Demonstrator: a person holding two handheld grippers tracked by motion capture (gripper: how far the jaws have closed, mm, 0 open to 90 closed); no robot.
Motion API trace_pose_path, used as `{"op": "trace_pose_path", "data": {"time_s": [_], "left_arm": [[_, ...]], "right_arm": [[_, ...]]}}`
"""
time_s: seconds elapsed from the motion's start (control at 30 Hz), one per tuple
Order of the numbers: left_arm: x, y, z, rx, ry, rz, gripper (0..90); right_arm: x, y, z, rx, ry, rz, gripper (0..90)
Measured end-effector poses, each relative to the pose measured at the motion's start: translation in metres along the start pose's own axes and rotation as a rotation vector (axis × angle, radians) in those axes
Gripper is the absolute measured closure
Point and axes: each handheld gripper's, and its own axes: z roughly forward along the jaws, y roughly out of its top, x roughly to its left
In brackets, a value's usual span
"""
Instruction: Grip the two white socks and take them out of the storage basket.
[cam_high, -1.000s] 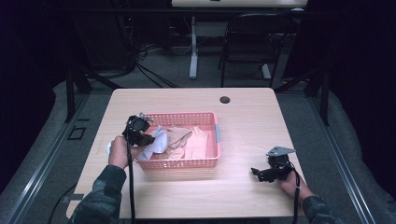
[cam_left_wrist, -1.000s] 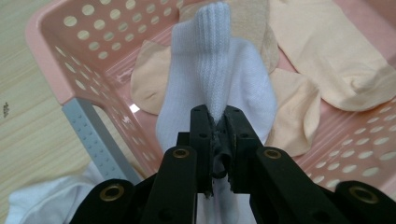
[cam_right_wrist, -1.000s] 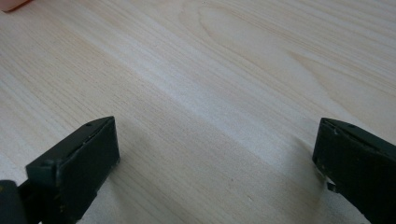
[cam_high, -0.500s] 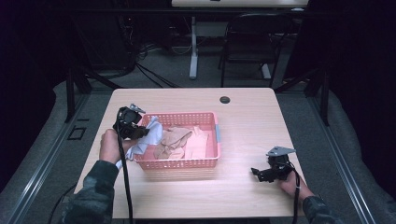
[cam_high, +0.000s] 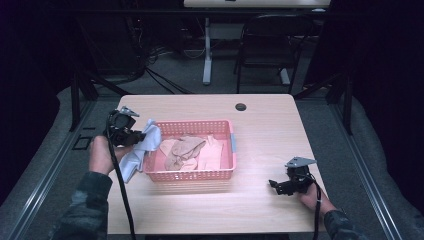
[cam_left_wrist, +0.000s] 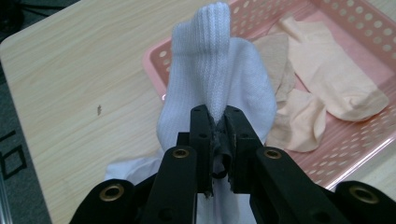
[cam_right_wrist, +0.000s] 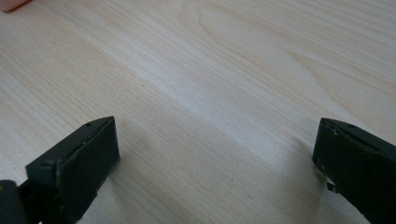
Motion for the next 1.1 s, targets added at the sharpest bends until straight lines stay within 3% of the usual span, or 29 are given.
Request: {"op": "trace_pose_path", "data": {"time_s": [0.37, 0.53, 0.87, 1.1], "left_arm": [[0.03, -0.022, -0.018, -0.018, 0.048, -0.081, 83.0], [0.043, -0.034, -0.02, 0.0, 0.064, -0.111, 83.0], [0.064, -0.066, -0.009, 0.021, 0.076, -0.212, 83.0], [0.069, -0.082, 0.006, 0.06, 0.064, -0.245, 83.0]], "right_arm": [[0.0, 0.0, 0.0, -0.001, 0.0, 0.0, 0.0], [0.0, 0.0, 0.0, 0.0, 0.0, 0.0, 0.0], [0.0, 0.0, 0.0, 0.0, 0.0, -0.001, 0.0], [0.0, 0.0, 0.0, -0.001, 0.0, 0.001, 0.0]]}}
